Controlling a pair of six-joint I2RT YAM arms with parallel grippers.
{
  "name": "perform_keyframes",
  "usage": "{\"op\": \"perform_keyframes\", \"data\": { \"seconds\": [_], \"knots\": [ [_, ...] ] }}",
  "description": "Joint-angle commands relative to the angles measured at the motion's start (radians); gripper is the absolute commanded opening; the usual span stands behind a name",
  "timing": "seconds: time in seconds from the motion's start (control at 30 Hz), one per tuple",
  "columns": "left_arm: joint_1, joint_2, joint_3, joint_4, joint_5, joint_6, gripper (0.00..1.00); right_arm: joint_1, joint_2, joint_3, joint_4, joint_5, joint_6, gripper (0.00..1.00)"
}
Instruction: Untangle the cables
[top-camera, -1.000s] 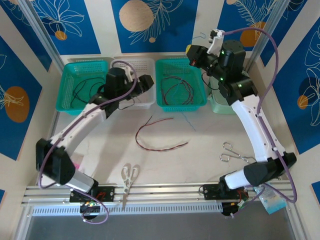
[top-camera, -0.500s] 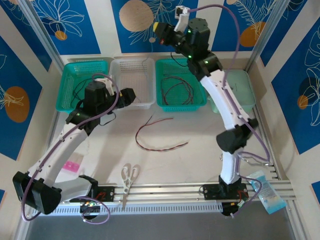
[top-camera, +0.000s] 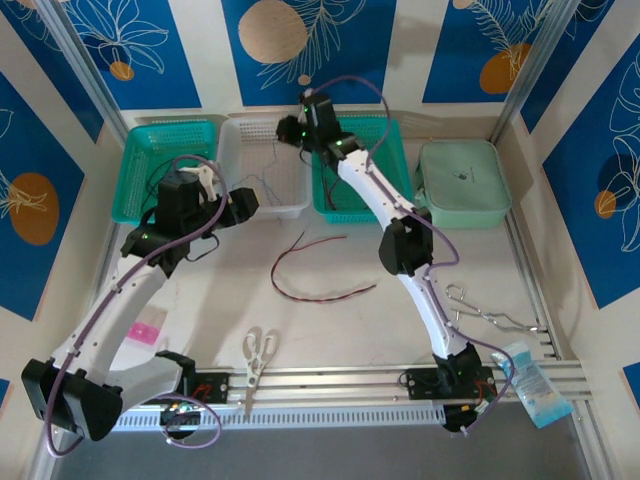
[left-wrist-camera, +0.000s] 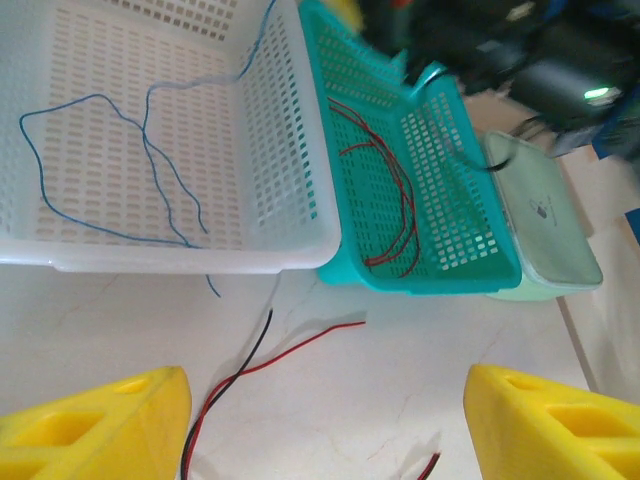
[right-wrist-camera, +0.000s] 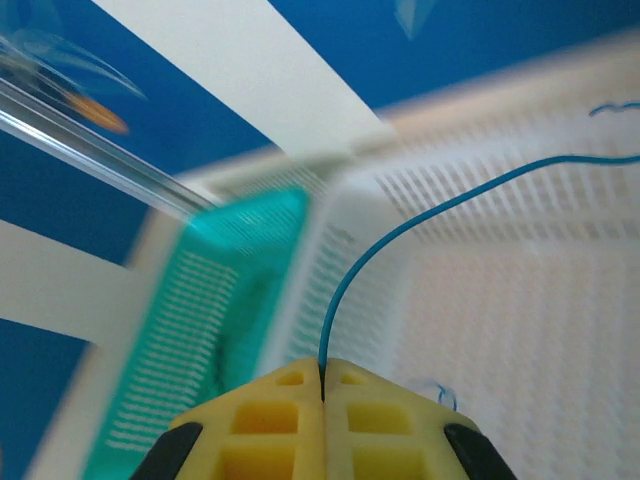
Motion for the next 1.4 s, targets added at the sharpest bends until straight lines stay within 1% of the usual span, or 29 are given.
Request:
{"op": "perform_keyframes", "data": {
  "seconds": [0.0,0.07,0.1,0.17,0.23,0.27,0.3,0.43,0.53,0.63,0.73,0.8,0.93,1.03,1.1,1.23,1.37],
  "knots": [
    [0.012,-0.007,-0.016,-0.026,0.032,0.024,0.72,0.020,0.086,0.108,-0.156,0.003,0.005,0.00],
    [0.012,-0.004,-0.020,-0.023,0.034,0.019,0.72,0.023,0.125,0.161,-0.222,-0.015,-0.008,0.00],
    [0.011,-0.001,-0.022,-0.023,0.036,0.018,0.72,0.024,0.122,0.156,-0.233,-0.013,-0.014,0.04],
    [0.011,0.000,-0.022,-0.024,0.038,0.016,0.72,0.026,0.093,0.131,-0.229,-0.014,-0.030,0.23],
    [0.012,0.000,-0.023,-0.031,0.038,0.015,0.73,0.029,0.042,0.099,-0.212,0.000,-0.061,0.38],
    [0.012,-0.002,-0.022,-0.035,0.037,0.012,0.73,0.028,0.014,0.087,-0.209,0.008,-0.075,0.44],
    [0.011,-0.003,-0.021,-0.037,0.036,0.009,0.73,0.028,-0.011,0.079,-0.212,0.013,-0.089,0.47],
    [0.012,-0.013,-0.016,-0.050,0.034,0.005,0.74,0.026,-0.115,0.060,-0.247,0.027,-0.160,0.52],
    [0.012,-0.013,-0.008,-0.077,0.036,0.015,0.75,0.026,-0.187,0.052,-0.329,0.068,-0.197,0.55],
    [0.010,-0.019,-0.019,-0.096,0.038,0.022,0.75,0.028,-0.278,-0.019,-0.364,0.074,-0.239,0.62],
    [0.002,-0.036,-0.047,-0.103,0.026,0.035,0.75,0.034,-0.368,-0.105,-0.412,0.136,-0.272,0.63],
    [-0.011,-0.042,-0.068,-0.117,0.005,0.056,0.74,0.034,-0.447,-0.213,-0.416,0.160,-0.262,0.63],
    [-0.048,-0.037,-0.115,-0.133,-0.036,0.080,0.73,0.030,-0.654,-0.531,-0.388,0.205,-0.203,0.63],
    [-0.094,-0.009,-0.133,-0.130,-0.084,0.123,0.71,0.029,-0.804,-0.778,-0.359,0.248,-0.156,0.63],
    [-0.134,0.033,-0.126,-0.138,-0.124,0.162,0.71,0.025,-0.902,-0.932,-0.338,0.272,-0.135,0.63],
    [-0.221,0.150,-0.105,-0.131,-0.221,0.232,0.69,-0.012,-1.087,-1.220,-0.289,0.241,-0.089,0.63],
    [-0.287,0.288,-0.080,-0.076,-0.288,0.246,0.62,-0.072,-1.238,-1.412,-0.288,0.213,-0.063,0.63]
  ]
}}
